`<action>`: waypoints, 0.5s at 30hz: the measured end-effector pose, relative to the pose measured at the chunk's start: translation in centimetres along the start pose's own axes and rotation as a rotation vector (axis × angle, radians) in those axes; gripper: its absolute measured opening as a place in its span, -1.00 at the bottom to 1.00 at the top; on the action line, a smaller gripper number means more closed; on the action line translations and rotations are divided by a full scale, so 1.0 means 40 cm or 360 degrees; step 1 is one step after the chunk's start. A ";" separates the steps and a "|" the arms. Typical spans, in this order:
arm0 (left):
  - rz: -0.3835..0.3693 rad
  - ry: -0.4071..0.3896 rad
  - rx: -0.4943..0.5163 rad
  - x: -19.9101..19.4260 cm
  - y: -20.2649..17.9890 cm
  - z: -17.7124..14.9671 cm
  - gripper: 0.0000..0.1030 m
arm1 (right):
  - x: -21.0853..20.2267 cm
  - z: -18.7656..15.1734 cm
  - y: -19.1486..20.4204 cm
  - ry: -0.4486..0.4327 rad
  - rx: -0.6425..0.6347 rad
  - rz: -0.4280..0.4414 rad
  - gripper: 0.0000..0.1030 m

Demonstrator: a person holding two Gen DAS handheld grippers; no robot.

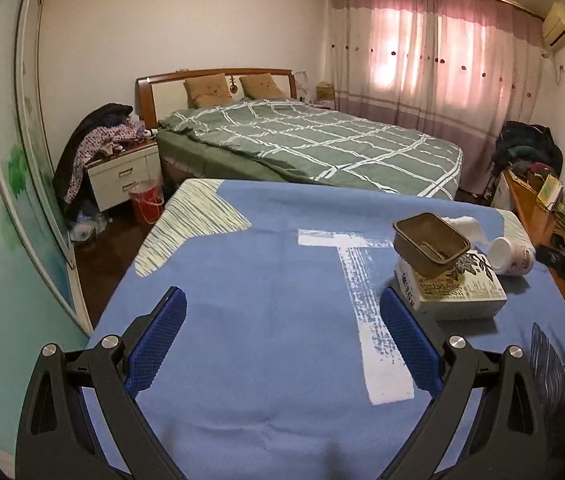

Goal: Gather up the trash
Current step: 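Grasp the white vitamin bottle with the right gripper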

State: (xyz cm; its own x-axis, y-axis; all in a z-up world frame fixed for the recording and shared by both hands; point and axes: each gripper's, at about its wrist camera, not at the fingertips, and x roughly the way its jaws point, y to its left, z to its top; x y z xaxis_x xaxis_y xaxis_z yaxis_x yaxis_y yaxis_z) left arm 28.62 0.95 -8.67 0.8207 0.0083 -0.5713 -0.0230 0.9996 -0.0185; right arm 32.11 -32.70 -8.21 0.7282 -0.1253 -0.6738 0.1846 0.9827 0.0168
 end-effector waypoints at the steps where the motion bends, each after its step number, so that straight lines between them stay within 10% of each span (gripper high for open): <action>1: 0.0000 0.0006 0.0009 -0.001 -0.004 -0.005 0.86 | 0.015 0.009 -0.002 0.0012 -0.0004 0.0001 0.41; 15: -0.0041 0.0072 0.0082 0.026 -0.041 -0.026 0.86 | 0.146 0.039 -0.017 0.0127 -0.0031 0.0095 0.77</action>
State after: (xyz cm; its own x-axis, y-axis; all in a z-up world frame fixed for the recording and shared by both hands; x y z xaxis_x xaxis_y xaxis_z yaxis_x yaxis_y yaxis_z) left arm 28.90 -0.73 -10.07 0.7940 -0.0176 -0.6077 0.0281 0.9996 0.0078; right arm 37.27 -34.33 -11.03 0.6824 -0.0561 -0.7288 0.1290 0.9906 0.0445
